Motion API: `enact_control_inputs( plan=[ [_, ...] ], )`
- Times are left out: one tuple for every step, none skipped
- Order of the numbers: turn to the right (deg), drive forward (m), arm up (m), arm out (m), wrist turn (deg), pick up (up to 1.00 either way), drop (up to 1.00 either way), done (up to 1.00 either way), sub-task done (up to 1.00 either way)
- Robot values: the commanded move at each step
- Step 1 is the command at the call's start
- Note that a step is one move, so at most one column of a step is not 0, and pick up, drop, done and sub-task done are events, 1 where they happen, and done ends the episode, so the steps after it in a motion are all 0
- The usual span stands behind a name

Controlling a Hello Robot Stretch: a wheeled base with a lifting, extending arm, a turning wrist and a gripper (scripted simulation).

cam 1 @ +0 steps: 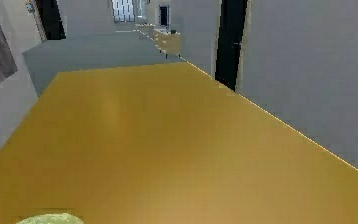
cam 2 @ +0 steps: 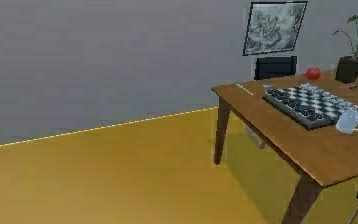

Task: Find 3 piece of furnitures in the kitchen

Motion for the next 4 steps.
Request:
enact_control_inputs(
  plan=[
    [45.0,0.00,0.00,0.00,0.0,0.00,0.00,0.00,0.00],
    [30.0,0.00,0.00,0.00,0.0,0.00,0.00,0.00,0.00],
    [0.0,1.00,0.00,0.00,0.0,0.00,0.00,0.00,0.00],
    [6.0,0.00,0.00,0.00,0.0,0.00,0.00,0.00,0.00]
  ],
)
